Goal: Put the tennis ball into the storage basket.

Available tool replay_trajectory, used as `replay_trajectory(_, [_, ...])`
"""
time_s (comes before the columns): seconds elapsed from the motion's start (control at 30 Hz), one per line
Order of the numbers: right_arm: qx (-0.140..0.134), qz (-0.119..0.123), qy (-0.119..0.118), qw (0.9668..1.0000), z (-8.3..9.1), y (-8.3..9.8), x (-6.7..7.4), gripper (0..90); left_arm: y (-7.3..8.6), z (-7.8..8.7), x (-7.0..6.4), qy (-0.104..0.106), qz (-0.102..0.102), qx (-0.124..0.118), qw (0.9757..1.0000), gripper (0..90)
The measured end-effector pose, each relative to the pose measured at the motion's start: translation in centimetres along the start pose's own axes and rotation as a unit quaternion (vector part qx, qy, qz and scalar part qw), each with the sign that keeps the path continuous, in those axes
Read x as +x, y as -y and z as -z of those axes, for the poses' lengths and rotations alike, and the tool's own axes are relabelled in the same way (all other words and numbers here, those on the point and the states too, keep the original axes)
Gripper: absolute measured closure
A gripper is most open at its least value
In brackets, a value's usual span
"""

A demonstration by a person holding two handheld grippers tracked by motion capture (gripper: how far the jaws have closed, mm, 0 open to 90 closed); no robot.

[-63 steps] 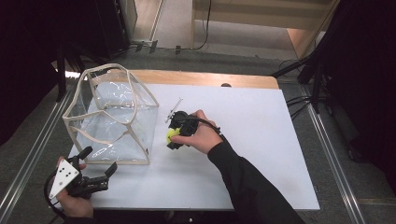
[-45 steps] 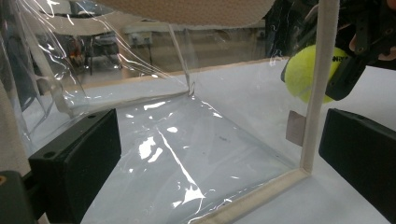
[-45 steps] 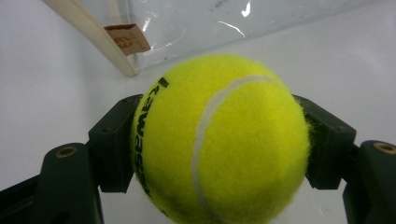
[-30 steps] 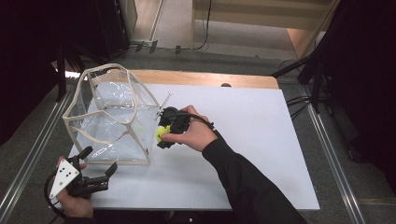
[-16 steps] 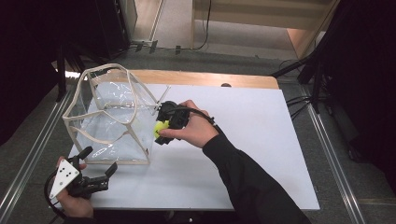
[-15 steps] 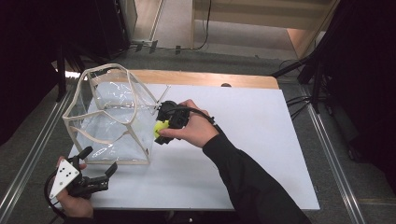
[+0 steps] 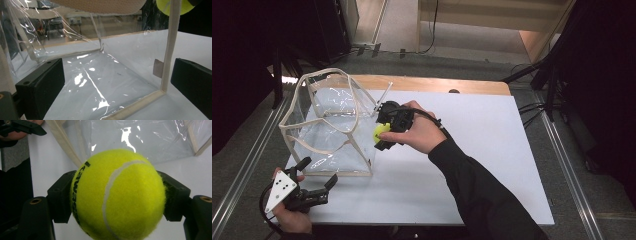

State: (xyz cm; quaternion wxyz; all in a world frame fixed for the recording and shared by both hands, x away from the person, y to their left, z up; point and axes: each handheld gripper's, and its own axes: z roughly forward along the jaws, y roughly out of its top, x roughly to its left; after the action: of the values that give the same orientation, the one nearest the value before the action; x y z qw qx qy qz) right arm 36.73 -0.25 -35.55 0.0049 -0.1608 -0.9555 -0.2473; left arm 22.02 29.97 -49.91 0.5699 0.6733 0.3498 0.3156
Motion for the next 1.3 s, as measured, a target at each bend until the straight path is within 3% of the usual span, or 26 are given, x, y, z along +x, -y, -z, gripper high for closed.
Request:
replay_trajectory(0.17, [-0.003, -0.002, -0.016, 0.9999, 0.8, -0.6, 0.0, 24.3, 0.0, 0.0, 0.0, 0.0, 0.0, 0.0, 1.0, 0.0])
replay_trajectory(0.77, [-0.002, 0.015, -0.023, 0.9996, 3.4, -2.7, 0.3, 24.3, 0.0, 0.0, 0.0, 0.0, -0.001, 0.002, 1.0, 0.0])
replay_trajectory(1.3, [-0.022, 0.036, -0.025, 0.9988, 5.0, -4.7, 0.8, 24.4, 0.0, 0.0, 0.0, 0.0, -0.002, 0.003, 1.0, 0.0])
